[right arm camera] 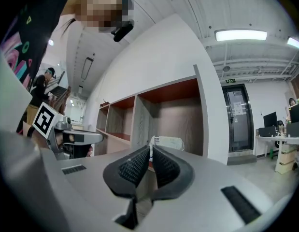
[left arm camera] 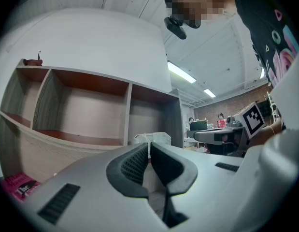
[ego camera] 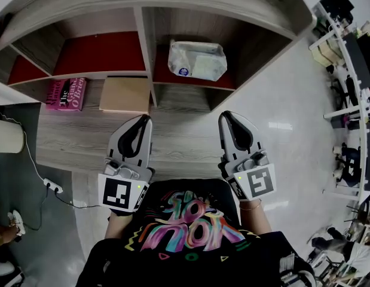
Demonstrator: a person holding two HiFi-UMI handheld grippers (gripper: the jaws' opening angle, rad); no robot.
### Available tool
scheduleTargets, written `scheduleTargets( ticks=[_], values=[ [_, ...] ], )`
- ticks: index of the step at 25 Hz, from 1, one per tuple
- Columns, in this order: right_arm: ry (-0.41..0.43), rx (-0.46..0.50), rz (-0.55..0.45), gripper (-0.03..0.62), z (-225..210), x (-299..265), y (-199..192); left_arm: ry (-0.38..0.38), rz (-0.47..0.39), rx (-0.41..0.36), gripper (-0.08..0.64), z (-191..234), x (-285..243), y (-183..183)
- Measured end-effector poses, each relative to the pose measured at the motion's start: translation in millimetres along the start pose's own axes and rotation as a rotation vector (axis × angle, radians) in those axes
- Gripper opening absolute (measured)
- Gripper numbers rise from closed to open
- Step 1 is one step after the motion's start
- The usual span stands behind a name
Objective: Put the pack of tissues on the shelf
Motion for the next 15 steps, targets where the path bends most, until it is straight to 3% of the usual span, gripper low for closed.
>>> scheduleTargets(
  ticks=[7, 15],
  values=[
    [0.008, -0.035, -0.044, 0.017, 2.8, 8.1, -4.4, 0.002, 0.001, 0.0, 0.034, -1.4, 0.7, -1.4],
    [-0.004, -0.047, 0.013, 0.017, 0.5, 16.6, -16.8, 0.02, 0.016, 0.009, 0.034, 1.0, 5.3, -5.0]
  ],
)
Point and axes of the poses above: the fingertips, and each gripper's own axes: x backward along the fingers, z to its left, y out of its top, the point moved 9 cm from there along x, backward along the fingers, and after that the axes turned 7 degrees about -z, right-handed, at the moved point
